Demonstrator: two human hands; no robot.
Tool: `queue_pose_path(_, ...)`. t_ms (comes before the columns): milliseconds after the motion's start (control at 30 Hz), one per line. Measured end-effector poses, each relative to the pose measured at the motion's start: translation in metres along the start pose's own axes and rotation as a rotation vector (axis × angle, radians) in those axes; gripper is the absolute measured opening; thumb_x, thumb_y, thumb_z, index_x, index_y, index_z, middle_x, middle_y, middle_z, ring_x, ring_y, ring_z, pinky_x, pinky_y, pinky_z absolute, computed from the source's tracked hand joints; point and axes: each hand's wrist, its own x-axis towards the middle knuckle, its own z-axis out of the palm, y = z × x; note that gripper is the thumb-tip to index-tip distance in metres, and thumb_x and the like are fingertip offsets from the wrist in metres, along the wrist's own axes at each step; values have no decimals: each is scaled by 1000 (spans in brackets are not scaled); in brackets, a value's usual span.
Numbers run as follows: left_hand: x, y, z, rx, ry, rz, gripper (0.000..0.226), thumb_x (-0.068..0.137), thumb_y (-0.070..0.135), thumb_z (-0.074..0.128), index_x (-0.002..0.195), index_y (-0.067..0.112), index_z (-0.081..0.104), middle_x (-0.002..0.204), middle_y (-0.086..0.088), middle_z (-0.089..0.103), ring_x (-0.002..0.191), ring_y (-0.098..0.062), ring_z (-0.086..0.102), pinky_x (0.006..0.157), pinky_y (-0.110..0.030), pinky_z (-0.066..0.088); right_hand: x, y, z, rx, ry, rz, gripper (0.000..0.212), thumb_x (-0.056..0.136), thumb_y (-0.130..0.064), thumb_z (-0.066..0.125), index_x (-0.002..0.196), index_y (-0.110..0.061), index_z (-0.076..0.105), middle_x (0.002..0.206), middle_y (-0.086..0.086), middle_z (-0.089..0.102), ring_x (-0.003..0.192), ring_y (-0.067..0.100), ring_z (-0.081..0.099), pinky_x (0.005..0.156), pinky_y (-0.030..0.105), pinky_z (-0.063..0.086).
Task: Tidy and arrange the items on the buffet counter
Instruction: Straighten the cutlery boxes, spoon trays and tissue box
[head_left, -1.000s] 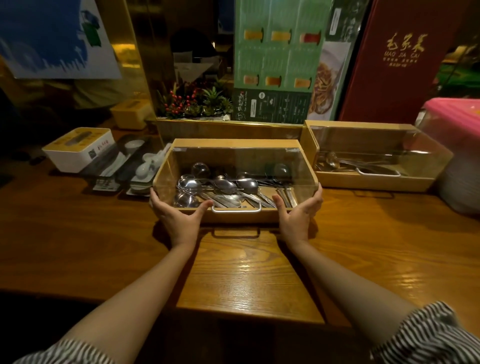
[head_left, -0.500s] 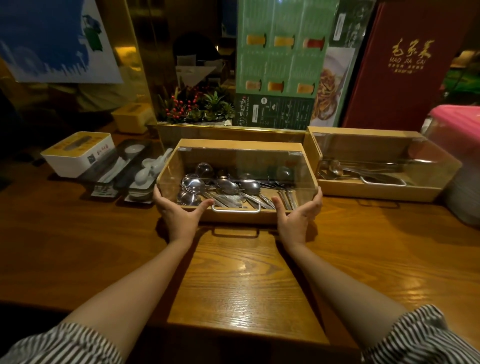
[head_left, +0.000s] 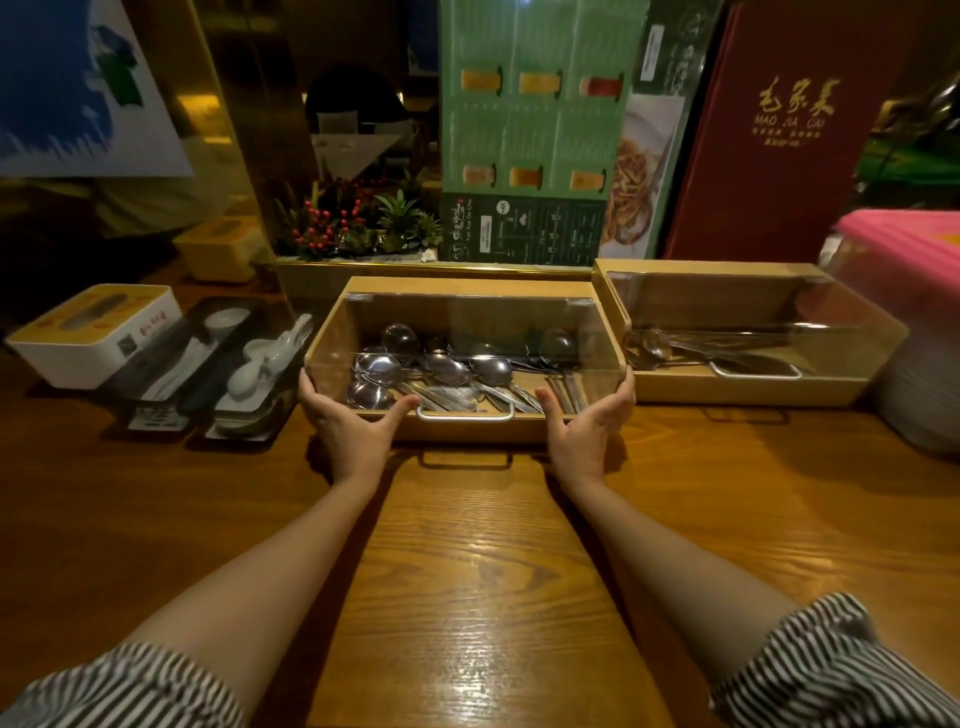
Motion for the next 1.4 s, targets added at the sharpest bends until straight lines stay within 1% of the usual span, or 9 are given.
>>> queue_pose_path(67,4,-1,5,0,-2,2,132,57,44,87,152,6,3,157,-20,19,143,-29,25,107,-25,25,6,3,3,-19,6,5,119,72,-83,50,152,-15,-4,160,14,7,148,28,10,119,49,23)
queue_pose_path(200,13,-1,17,-1,-12,16,134,55,48,86,152,7,4,157,-19,19,144,-28,24,110,-27,25,20,9,8,-65,14,23,116,76,-75,55,152,-17,-11,163,11,-10,149,23,-16,122,53,1)
queue_pose_path(333,19,-2,27,-19,-18,19,136,52,55,83,152,8,4,157,-18,19,144,-28,23,113,-33,27,32,15,11,-101,10,51,115,79,-67,62,153,-18,-13,162,9,-18,149,24,-20,119,59,-4)
queue_pose_path(667,32,-4,50,-21,-9,17,132,56,47,87,151,8,4,156,-20,20,144,-30,25,110,-28,24,53,16,18,-115,-35,33,122,84,-59,63,148,-10,-27,155,14,-36,145,26,-30,119,46,-13)
queue_pose_path(867,43,-5,59,0,-30,36,133,57,50,87,151,8,3,156,-20,20,143,-31,27,112,-34,30,61,11,23,-168,-58,56,124,81,-70,52,145,-4,-31,150,19,-42,140,29,-36,113,36,-23)
queue_pose_path(933,45,-5,62,-1,-34,28,133,57,48,87,151,8,2,156,-21,20,143,-32,27,112,-34,30,65,12,25,-187,-61,79,124,81,-72,50,145,-3,-31,150,23,-40,141,32,-35,115,41,-20)
queue_pose_path(1067,49,-8,67,-11,-33,13,135,54,55,86,151,14,1,155,-20,22,142,-32,28,114,-45,34,68,16,28,-222,-51,90,125,82,-73,51,144,-4,-33,150,23,-40,142,38,-32,119,48,-12)
queue_pose_path(1233,55,-9,69,-2,-40,6,136,51,61,83,151,17,1,155,-19,22,142,-31,29,113,-44,36,72,12,30,-241,-50,102,124,83,-73,50,140,-8,-39,149,25,-41,139,37,-36,118,53,-13)
queue_pose_path(1400,54,-8,71,2,-48,-2,137,50,64,79,152,16,0,156,-19,21,142,-31,29,112,-40,34,73,10,29,-247,-54,107,124,83,-71,50,141,-3,-35,149,26,-39,136,33,-39,115,51,-17)
